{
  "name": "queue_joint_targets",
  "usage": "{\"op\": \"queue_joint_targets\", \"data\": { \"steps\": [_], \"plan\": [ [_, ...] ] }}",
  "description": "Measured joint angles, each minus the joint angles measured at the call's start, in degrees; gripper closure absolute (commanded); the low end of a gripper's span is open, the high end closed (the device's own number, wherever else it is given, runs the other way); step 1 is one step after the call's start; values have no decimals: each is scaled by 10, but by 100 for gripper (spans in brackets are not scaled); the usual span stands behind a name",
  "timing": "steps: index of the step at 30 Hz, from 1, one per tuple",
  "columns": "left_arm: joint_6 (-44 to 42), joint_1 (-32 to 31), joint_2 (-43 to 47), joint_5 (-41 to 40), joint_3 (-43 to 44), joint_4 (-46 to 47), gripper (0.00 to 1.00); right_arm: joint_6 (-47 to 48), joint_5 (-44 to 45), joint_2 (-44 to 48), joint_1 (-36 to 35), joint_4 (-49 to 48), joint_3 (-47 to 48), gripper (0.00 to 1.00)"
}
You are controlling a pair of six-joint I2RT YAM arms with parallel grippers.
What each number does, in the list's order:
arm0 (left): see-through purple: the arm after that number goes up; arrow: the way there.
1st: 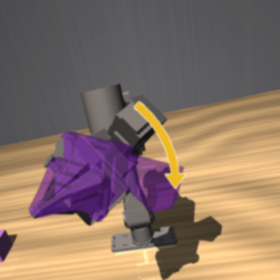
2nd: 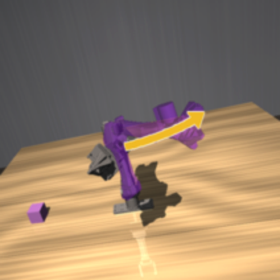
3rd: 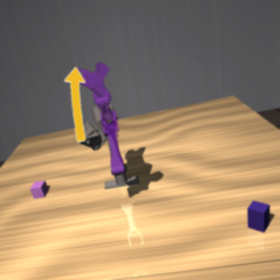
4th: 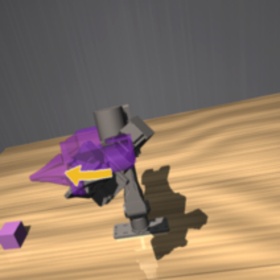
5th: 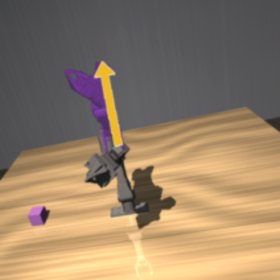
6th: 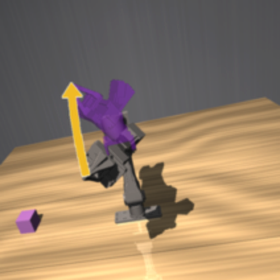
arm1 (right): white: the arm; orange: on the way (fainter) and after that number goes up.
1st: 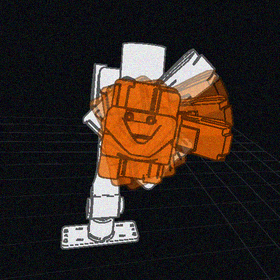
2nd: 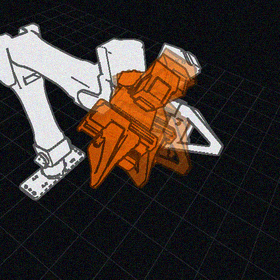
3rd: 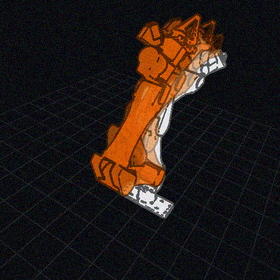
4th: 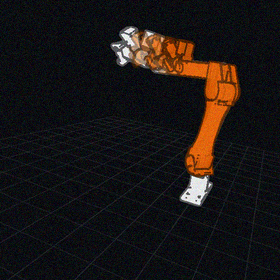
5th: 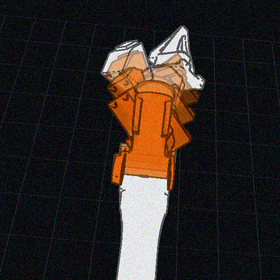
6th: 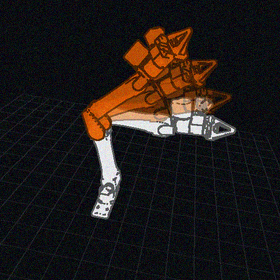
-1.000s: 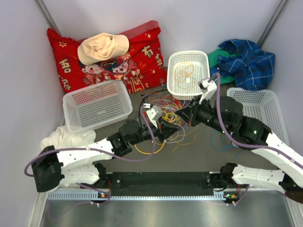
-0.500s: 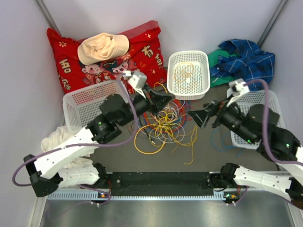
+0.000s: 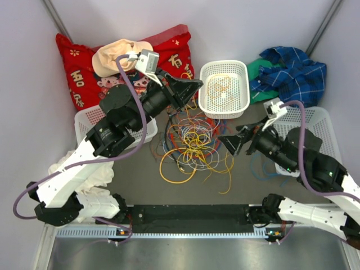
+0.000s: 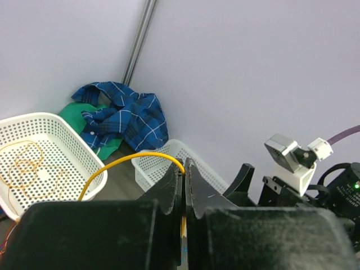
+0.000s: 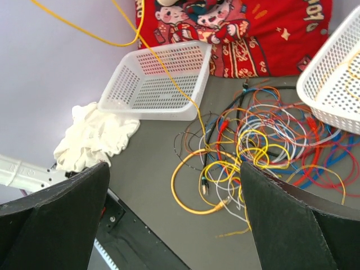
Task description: Untangle the cables
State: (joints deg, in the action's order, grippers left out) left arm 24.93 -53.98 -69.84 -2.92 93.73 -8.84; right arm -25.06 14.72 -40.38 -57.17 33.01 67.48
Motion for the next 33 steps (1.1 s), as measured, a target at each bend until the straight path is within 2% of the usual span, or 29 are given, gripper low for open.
{"op": "queue_joint_targets", "data": {
  "steps": [4, 10, 15, 18, 20, 21, 23, 30, 31, 32, 33],
  "plan": [
    [7, 0, -20, 1, 25, -13, 100, 16, -18, -28, 0, -49, -20, 6],
    [17, 0, -29, 7, 36, -18, 100, 59, -15, -82, 0, -153, -97, 7],
    [23, 0, -29, 7, 37, -20, 100, 107, 11, -182, 0, -249, -143, 10],
    [27, 0, -28, 7, 37, -19, 100, 122, 23, -234, 3, -290, -145, 18],
    [30, 0, -27, 7, 37, -19, 100, 125, 33, -263, 7, -310, -138, 47],
    [31, 0, -27, 7, 36, -19, 100, 125, 39, -277, 10, -319, -133, 73],
    [33, 0, -25, 7, 34, -19, 100, 130, 48, -292, 14, -337, -129, 98],
    [27, 0, 5, -15, 2, -23, 100, 110, 61, -263, 16, -328, -123, 100],
    [25, 0, 15, -29, -11, -23, 96, 108, 67, -254, 16, -308, -111, 100],
    [24, 0, 26, -43, -28, -21, 64, 106, 71, -247, 16, -289, -99, 100],
    [23, 0, 38, -61, -47, -20, 51, 105, 78, -240, 16, -266, -80, 100]
  ]
}}
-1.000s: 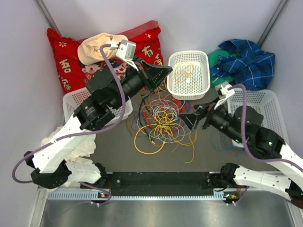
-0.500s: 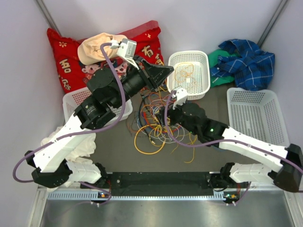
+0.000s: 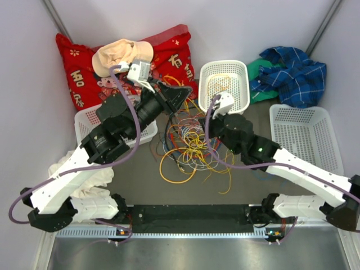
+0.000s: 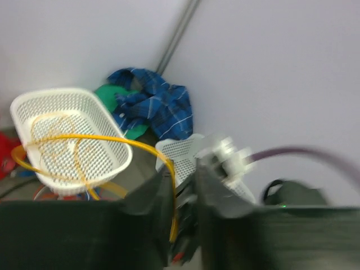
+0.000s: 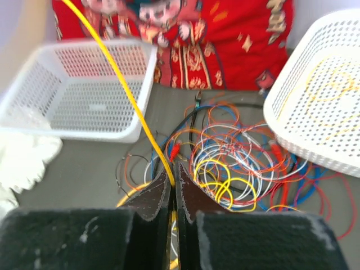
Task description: Untangle the cables
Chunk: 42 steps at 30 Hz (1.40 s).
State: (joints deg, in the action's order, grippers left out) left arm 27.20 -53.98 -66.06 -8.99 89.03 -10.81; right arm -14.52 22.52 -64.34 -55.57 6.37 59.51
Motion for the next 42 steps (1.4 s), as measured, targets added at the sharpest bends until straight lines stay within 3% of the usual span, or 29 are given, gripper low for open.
{"op": "queue_joint_targets", "data": {
  "steps": [3, 12, 18, 31, 42],
  "plan": [
    [1, 0, 37, -62, -66, 2, 1, 7, 18, 15, 0, 58, 78, 100],
    [59, 1, 150, -214, -308, -8, 1, 66, 84, -6, 34, 174, 382, 100],
    [114, 1, 211, -255, -392, -31, 1, 80, 95, -71, 91, 204, 480, 100],
    [254, 1, 257, -212, -540, -102, 1, 28, 43, -245, 248, 240, 510, 100],
    [335, 1, 273, -148, -648, -106, 1, -15, 5, -371, 299, 217, 664, 100]
  ]
}}
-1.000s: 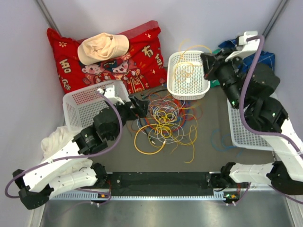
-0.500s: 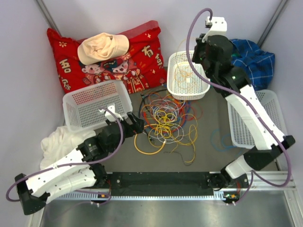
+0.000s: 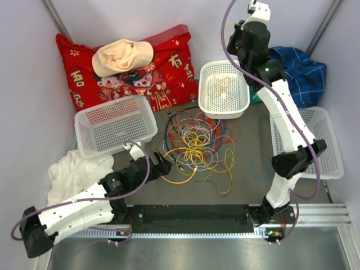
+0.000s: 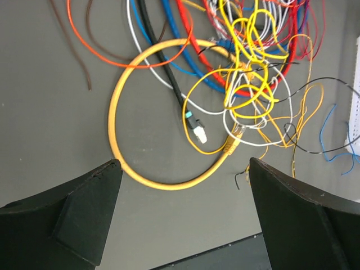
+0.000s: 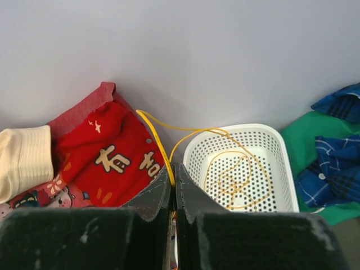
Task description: Untangle the cables
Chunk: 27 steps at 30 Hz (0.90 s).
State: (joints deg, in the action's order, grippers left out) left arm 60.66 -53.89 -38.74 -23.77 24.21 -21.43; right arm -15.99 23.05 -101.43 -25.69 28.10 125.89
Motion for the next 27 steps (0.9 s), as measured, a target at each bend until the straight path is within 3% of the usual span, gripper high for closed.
{"op": "queue_joint_targets", "data": {
  "steps": [8, 13, 17, 19, 21, 27],
  "plan": [
    [9, 0, -17, 10, -13, 25, 1, -24, -17, -77, 20, -21, 4, 100],
    [8, 0, -48, 18, -19, 50, 1, -44, -21, -85, 45, -37, -79, 100],
    [4, 0, -69, 19, -20, 60, 1, -70, -23, -114, 57, -28, -108, 31],
    [0, 0, -73, 19, -20, 62, 1, -82, -31, -132, 60, -16, -115, 22],
    [-2, 0, -75, 19, -20, 64, 1, -92, -40, -134, 60, -5, -141, 4],
    [-3, 0, -75, 19, -19, 64, 1, -101, -48, -53, 34, -10, -293, 1]
  ]
}}
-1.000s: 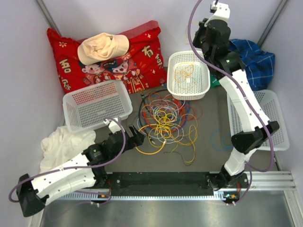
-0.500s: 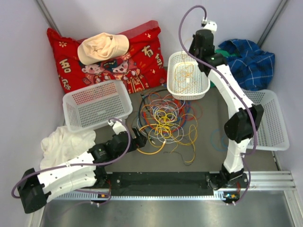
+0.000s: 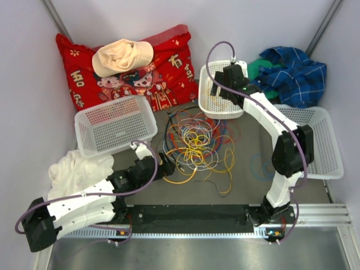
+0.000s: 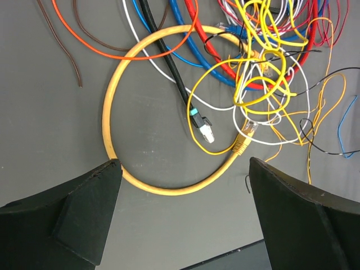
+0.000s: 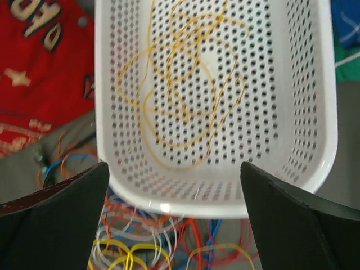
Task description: Untangle the cables
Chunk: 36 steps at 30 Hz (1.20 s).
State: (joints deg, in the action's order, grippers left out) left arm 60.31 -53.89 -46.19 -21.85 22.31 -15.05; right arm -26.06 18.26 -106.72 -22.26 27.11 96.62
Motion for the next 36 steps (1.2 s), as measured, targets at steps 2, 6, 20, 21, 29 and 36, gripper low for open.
{"op": "queue_joint_targets", "data": {
  "steps": [2, 6, 20, 21, 29, 36],
  "plan": [
    [-2, 0, 3, -1, 5, -4, 1, -1, -3, 48, -21, -9, -54, 2],
    [-8, 0, 14, -11, 31, -23, 1, -6, -28, 209, -85, -43, -215, 4],
    [-10, 0, 22, -11, 63, -55, 1, -67, -83, 367, -218, -108, -582, 23],
    [-7, 0, 22, -9, 63, -57, 1, -69, -85, 365, -218, -112, -584, 33],
    [4, 0, 28, 4, 75, -92, 1, -78, -72, 367, -252, -124, -560, 100],
    [-5, 0, 89, -19, 76, -96, 1, -38, -32, 441, -318, -29, -368, 100]
  ]
}}
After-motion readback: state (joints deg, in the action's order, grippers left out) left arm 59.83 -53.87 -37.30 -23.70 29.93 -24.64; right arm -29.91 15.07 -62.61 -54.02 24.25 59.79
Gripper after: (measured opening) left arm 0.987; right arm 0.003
